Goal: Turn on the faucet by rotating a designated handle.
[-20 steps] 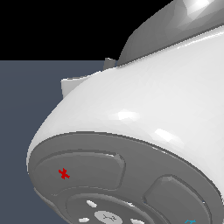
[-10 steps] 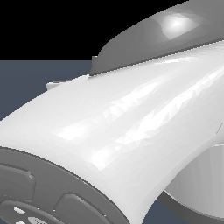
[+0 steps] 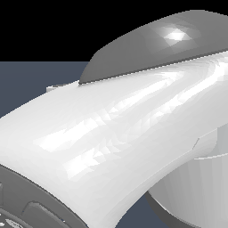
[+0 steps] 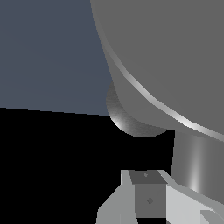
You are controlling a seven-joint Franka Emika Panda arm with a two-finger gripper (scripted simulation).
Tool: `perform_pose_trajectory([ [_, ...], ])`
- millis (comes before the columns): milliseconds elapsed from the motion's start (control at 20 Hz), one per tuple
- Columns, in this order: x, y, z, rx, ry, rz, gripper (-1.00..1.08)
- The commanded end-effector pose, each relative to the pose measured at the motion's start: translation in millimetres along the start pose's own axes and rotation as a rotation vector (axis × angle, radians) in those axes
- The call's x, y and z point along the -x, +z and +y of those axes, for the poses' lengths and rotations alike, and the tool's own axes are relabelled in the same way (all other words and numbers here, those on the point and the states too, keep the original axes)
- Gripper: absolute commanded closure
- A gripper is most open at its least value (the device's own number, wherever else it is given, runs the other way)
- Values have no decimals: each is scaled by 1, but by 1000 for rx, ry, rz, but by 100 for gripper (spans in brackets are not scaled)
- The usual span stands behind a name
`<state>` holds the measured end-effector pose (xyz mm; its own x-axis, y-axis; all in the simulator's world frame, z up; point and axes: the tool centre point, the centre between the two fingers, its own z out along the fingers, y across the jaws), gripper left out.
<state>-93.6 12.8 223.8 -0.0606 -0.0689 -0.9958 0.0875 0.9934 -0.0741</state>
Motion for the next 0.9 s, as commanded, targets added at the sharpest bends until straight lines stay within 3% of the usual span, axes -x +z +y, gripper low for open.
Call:
perform_pose_trajectory([
  [0,27,-5,42,72,37,-27,108],
  [850,48,-10,101,110,79,-53,108],
])
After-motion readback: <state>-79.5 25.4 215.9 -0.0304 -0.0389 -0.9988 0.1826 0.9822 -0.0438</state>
